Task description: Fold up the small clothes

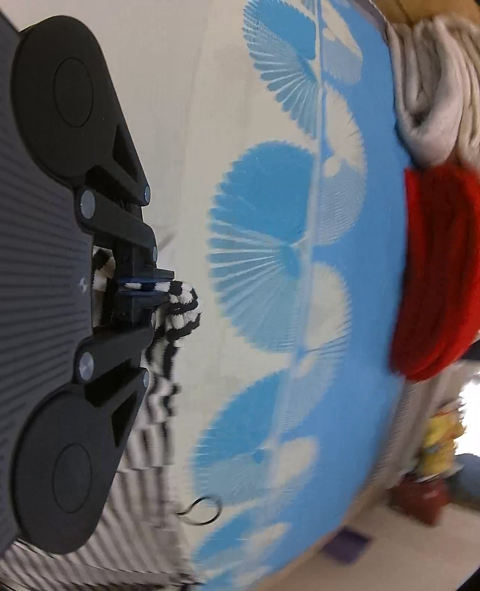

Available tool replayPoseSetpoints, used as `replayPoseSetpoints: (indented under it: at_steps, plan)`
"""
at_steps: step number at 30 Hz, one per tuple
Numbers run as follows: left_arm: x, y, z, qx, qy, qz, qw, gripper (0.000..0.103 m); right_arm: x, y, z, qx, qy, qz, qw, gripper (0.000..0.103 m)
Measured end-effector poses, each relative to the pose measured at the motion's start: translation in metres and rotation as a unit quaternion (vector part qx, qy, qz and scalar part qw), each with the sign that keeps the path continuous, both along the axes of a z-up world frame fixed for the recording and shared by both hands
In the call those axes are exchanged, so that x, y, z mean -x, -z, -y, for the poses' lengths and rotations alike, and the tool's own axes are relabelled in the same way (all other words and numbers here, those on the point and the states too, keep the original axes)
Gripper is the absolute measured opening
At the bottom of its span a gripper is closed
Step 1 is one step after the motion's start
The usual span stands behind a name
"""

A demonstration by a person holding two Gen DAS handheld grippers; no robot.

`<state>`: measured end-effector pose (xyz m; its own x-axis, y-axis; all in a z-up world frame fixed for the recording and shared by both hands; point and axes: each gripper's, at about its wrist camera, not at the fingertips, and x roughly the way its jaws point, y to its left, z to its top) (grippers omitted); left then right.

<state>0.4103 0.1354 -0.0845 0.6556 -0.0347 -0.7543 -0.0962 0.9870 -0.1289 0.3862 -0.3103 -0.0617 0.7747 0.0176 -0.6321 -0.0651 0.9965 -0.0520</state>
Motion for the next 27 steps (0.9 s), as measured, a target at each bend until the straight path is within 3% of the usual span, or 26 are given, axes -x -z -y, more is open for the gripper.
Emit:
replayPoseSetpoints:
  at_steps: [2,4,6,8,9,10,12,14,17,20,24,27]
  plan:
    - [0.0,-0.006,-0.008,0.007,-0.031,0.029,0.9991,0.003,-0.003,-0.005,-0.008,0.0,-0.003,0.027,1.0,0.006]
    - [-0.003,0.001,-0.009,0.001,-0.049,0.014,0.9987,0.004,-0.008,-0.001,-0.015,0.011,-0.006,0.031,0.999,0.006]
    - [-0.013,0.025,-0.006,-0.024,-0.054,-0.049,0.997,0.004,-0.017,0.015,-0.025,0.033,-0.013,-0.015,0.999,0.007]
    - [-0.019,0.051,-0.008,-0.015,-0.057,-0.111,0.992,0.005,-0.027,0.043,-0.035,0.075,-0.022,-0.09,0.993,0.007]
    - [-0.017,0.052,-0.009,-0.011,-0.062,-0.105,0.9925,0.008,-0.03,0.059,-0.039,0.097,-0.026,-0.128,0.987,0.007]
    - [-0.018,0.049,-0.009,-0.01,-0.06,-0.102,0.9929,0.008,-0.029,0.064,-0.042,0.111,-0.028,-0.13,0.985,0.007]
    - [-0.018,0.045,-0.012,0.004,-0.06,-0.108,0.9924,0.025,-0.027,0.06,-0.047,0.128,-0.027,-0.115,0.985,0.011]
    - [-0.013,0.038,-0.016,0.023,-0.061,-0.102,0.9926,0.039,-0.025,0.049,-0.039,0.098,-0.007,-0.109,0.989,0.02]
    - [-0.001,0.018,-0.028,0.047,-0.058,-0.081,0.9939,0.045,-0.012,0.019,-0.014,0.014,0.033,-0.079,0.996,0.031]
    - [0.019,-0.003,-0.039,0.087,-0.04,-0.067,0.9931,0.047,0.013,-0.007,0.016,-0.06,0.059,-0.066,0.994,0.034]
    - [0.055,-0.022,-0.055,0.126,-0.018,-0.063,0.9899,0.047,0.052,-0.027,0.049,-0.117,0.059,-0.099,0.986,0.035]
    - [0.085,-0.035,-0.068,0.123,-0.021,-0.081,0.9888,0.045,0.088,-0.034,0.066,-0.139,0.056,-0.12,0.981,0.039]
